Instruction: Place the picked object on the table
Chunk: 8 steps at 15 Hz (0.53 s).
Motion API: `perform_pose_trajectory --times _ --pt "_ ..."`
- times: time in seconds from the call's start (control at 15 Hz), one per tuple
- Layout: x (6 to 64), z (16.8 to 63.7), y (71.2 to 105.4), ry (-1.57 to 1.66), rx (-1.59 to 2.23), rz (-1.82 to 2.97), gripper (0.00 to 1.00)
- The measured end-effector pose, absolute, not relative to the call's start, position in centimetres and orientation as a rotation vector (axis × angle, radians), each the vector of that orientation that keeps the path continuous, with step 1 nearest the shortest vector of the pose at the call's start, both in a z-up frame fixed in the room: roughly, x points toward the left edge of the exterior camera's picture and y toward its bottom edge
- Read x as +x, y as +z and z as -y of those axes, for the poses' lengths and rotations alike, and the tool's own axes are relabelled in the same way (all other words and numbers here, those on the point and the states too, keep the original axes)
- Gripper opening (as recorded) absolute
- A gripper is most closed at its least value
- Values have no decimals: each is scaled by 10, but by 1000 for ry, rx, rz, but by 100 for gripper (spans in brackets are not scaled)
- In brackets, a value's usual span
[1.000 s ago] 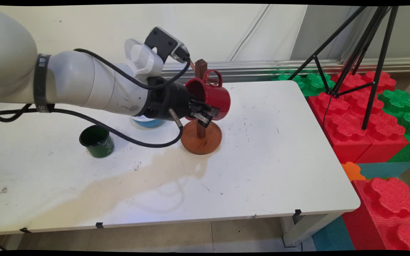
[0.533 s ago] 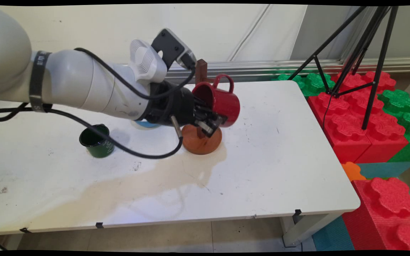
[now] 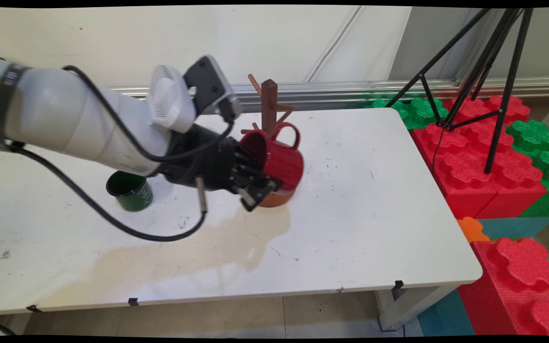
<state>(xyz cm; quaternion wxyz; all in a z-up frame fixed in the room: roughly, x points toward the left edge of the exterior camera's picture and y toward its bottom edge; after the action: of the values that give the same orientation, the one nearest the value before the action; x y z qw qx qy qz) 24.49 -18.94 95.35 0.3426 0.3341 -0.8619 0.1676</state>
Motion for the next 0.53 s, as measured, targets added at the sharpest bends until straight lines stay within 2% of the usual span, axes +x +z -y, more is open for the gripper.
perform_pose_trajectory --times 0.53 --pt "301 196 961 506 901 2435 0"
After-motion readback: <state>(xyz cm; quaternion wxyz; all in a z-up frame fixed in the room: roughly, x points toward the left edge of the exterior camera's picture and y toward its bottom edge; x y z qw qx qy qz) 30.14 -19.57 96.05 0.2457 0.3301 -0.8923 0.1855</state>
